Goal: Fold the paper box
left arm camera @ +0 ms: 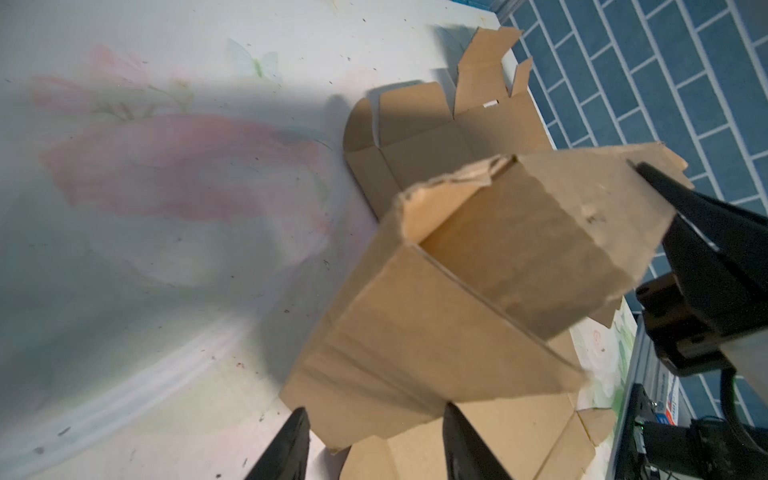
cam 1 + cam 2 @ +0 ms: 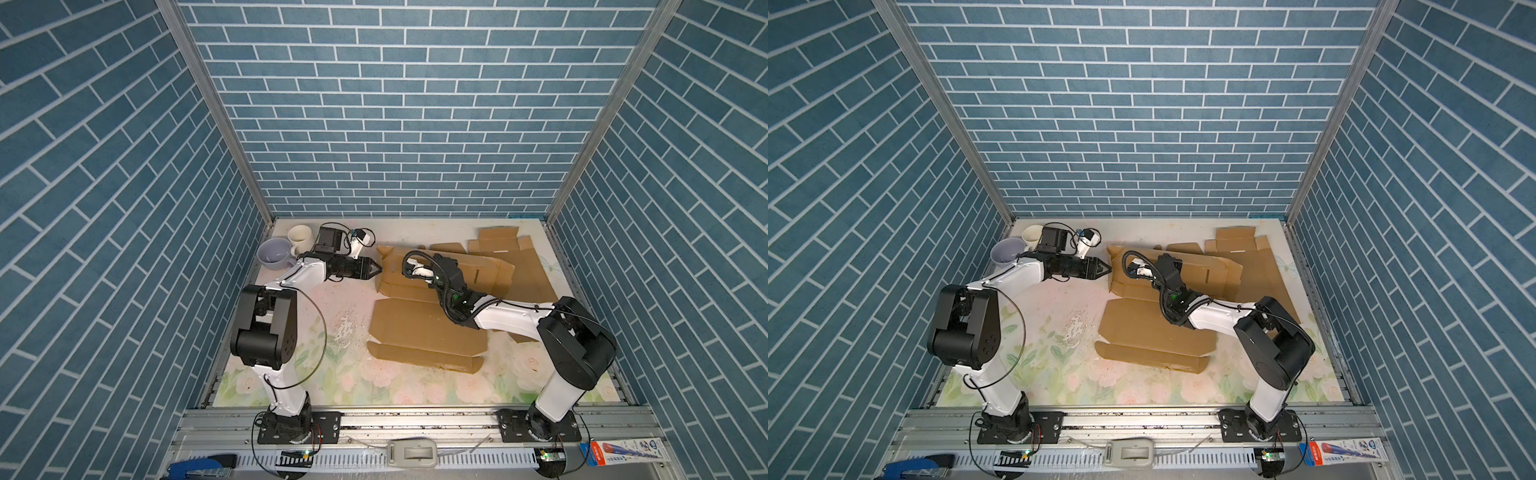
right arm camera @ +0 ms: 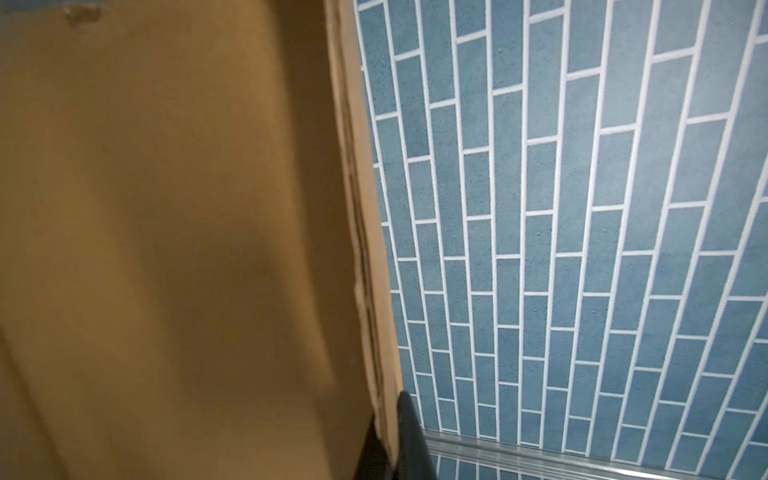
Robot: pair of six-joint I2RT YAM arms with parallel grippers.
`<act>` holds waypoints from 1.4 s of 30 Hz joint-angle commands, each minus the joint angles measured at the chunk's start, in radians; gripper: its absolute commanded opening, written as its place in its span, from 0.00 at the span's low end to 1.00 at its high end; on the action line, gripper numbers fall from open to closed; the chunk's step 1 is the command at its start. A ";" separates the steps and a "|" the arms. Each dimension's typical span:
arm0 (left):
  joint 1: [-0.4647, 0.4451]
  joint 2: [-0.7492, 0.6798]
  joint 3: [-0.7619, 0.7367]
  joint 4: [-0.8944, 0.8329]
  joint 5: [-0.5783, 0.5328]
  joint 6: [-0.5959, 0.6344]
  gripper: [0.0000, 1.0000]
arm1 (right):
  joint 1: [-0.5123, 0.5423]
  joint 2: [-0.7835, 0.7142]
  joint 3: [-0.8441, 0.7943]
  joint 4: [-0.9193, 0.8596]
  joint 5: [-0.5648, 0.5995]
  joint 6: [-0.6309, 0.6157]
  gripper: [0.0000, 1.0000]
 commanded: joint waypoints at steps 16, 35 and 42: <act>0.174 0.070 0.093 0.110 -0.111 -0.065 0.58 | -0.004 -0.075 -0.065 0.072 -0.055 -0.027 0.00; -0.061 -0.028 -0.089 0.124 -0.118 -0.003 0.61 | 0.004 -0.067 -0.048 0.052 0.004 -0.063 0.00; -0.100 0.003 -0.161 0.218 -0.155 -0.084 0.61 | 0.034 -0.039 -0.065 0.059 0.036 -0.046 0.00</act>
